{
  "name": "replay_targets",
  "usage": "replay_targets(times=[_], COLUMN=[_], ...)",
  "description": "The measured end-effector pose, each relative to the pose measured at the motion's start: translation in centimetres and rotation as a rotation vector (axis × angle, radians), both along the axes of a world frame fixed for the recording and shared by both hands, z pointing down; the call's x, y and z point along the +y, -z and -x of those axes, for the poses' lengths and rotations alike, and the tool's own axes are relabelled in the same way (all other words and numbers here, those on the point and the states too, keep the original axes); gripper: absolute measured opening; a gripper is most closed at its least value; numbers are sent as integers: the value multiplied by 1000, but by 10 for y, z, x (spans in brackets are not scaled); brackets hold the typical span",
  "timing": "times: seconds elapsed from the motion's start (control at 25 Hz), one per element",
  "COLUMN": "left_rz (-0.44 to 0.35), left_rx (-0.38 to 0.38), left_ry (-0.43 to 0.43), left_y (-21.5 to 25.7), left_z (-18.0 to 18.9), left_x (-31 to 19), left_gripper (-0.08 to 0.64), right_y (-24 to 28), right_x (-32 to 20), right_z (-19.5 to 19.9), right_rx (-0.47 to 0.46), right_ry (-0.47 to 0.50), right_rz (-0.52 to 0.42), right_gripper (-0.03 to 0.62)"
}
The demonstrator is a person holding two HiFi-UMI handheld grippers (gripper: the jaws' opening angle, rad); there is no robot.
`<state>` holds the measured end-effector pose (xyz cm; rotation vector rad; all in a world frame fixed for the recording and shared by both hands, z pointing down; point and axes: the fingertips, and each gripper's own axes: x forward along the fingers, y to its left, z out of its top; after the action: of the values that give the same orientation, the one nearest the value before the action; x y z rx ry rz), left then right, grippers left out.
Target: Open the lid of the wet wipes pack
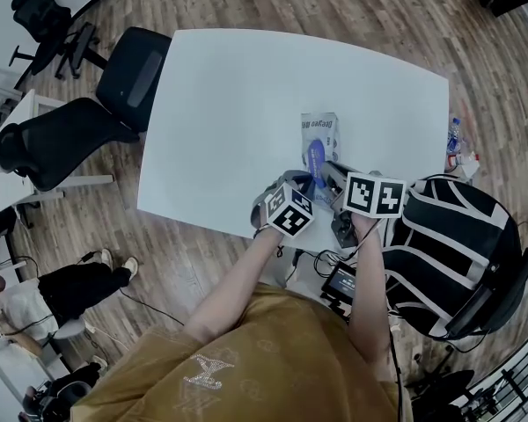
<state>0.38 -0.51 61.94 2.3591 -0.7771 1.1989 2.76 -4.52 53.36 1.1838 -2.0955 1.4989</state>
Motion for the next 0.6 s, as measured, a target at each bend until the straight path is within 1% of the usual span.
replay_targets(times=[0.28, 0.52, 0.56, 0.6], left_rz=[-4, -3, -4, -5], left_rx=[-19, -34, -40, -44], left_ry=[-26, -46, -54, -60], left_y=[0, 0, -1, -1], left_z=[-1, -1, -2, -2], left_x=[0, 1, 2, 2], left_gripper=[5, 5, 5, 5], right_y=[1, 3, 3, 3], right_x=[1, 3, 4, 5], right_z=[3, 7, 8, 8], right_rx=[-18, -14, -11, -7], right_ry=[-5, 6, 4, 1], right_rz=[-5, -13, -15, -18], right_gripper=[32, 26, 8, 8])
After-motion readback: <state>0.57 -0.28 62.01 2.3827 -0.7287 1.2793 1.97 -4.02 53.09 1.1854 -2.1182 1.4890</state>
